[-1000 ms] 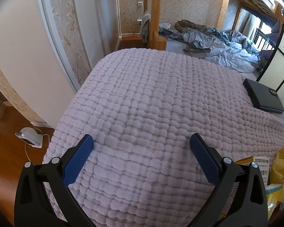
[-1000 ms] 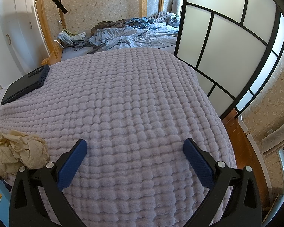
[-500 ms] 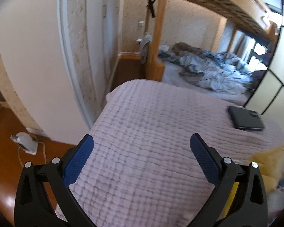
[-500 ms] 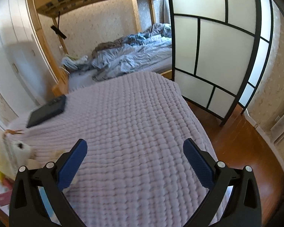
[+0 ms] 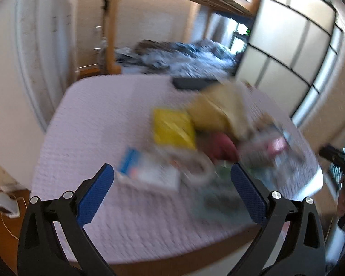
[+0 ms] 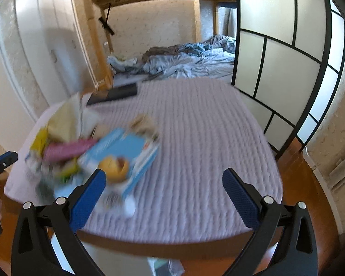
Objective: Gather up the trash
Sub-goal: 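Move both grippers toward the pile of trash items on the bed, then grasp the grey-green pad with the left gripper while the right grasps the white pill bottle, then carry the pad and pill bottle in both grippers over the white bin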
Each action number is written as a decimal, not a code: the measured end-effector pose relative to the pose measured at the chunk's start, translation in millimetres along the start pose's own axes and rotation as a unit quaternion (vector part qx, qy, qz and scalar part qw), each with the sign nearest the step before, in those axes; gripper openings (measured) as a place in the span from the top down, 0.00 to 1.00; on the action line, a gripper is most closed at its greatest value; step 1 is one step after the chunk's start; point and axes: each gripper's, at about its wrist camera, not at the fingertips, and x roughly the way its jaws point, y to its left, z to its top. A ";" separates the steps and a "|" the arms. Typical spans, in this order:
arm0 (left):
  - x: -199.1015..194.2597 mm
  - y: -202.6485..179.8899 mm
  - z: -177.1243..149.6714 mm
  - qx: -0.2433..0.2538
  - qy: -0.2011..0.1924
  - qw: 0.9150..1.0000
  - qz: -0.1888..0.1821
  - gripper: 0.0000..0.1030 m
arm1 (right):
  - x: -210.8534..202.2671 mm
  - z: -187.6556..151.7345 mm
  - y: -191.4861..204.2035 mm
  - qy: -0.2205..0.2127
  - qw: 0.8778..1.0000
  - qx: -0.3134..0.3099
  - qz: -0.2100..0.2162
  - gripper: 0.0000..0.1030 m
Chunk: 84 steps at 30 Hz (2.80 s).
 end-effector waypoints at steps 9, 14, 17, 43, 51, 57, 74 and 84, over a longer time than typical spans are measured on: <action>24.6 -72.0 -42.5 0.132 0.035 0.991 0.009 0.01 | 29.9 -37.7 49.4 0.038 0.999 -0.026 0.024 0.04; 34.8 -78.8 -49.9 0.139 0.058 0.988 -0.014 0.01 | 41.8 -41.0 61.5 0.039 0.998 -0.043 0.008 0.04; 40.2 -73.1 -47.8 0.130 0.066 0.989 -0.022 0.01 | 48.9 -41.7 61.9 0.043 0.998 -0.042 0.007 0.04; 28.8 -54.7 -55.8 0.051 0.061 0.997 -0.018 0.11 | 38.1 -57.1 51.6 0.051 0.995 -0.060 0.057 0.44; 6.6 -53.6 -68.4 0.028 0.062 0.998 0.003 0.11 | 14.9 -77.4 59.7 0.061 0.993 -0.056 0.082 0.44; -12.6 -55.8 -79.8 0.006 0.067 0.998 0.009 0.11 | -3.9 -87.7 62.3 0.070 0.991 -0.061 0.094 0.44; -43.1 -63.6 -112.1 0.002 0.090 0.996 0.019 0.11 | -32.5 -122.7 71.2 0.092 0.988 -0.076 0.099 0.44; -43.5 -71.7 -121.1 0.010 0.114 0.993 0.026 0.11 | -26.7 -144.3 75.4 0.113 0.986 -0.087 0.084 0.44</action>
